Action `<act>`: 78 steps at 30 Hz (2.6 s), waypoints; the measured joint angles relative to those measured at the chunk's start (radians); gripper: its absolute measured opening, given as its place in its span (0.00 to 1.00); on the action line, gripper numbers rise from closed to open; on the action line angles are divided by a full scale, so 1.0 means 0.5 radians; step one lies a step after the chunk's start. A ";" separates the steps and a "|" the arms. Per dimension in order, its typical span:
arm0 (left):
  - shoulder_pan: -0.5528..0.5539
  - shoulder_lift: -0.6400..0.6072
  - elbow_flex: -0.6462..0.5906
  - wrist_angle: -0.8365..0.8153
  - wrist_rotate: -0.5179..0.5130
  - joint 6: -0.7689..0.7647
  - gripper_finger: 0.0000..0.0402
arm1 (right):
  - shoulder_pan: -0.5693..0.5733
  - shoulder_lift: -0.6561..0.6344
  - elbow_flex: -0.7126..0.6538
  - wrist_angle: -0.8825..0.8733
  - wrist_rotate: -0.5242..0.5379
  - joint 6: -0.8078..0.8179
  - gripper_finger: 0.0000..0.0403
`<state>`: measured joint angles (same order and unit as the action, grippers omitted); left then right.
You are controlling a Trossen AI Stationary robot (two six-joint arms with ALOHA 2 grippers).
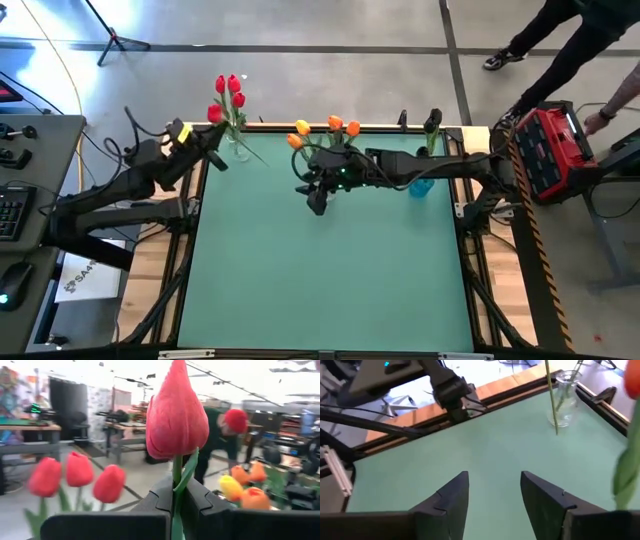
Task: Sort flowers into vase by color
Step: Put the pink tulip into the top left transparent vase
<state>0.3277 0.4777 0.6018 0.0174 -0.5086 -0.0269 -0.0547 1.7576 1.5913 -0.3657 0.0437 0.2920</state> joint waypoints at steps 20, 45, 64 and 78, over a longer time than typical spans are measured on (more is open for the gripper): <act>0.490 0.126 0.481 -0.607 -0.018 0.295 0.00 | -0.127 0.000 -0.002 -0.110 -0.181 -0.078 0.40; 0.975 0.465 0.717 -0.583 0.454 0.264 0.00 | -0.076 0.000 -0.002 -0.264 -0.193 -0.042 0.40; 1.183 0.644 0.589 -0.702 0.527 -0.074 0.10 | -0.054 0.001 -0.002 -0.286 -0.105 0.011 0.40; 1.194 0.550 0.643 -0.850 0.680 -0.184 0.41 | -0.055 -0.161 -0.006 -0.326 0.055 0.012 0.40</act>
<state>0.9245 0.7526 0.9234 -0.4074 -0.1688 -0.1190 -0.0822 1.6771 1.5883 -0.5288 0.0713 0.2977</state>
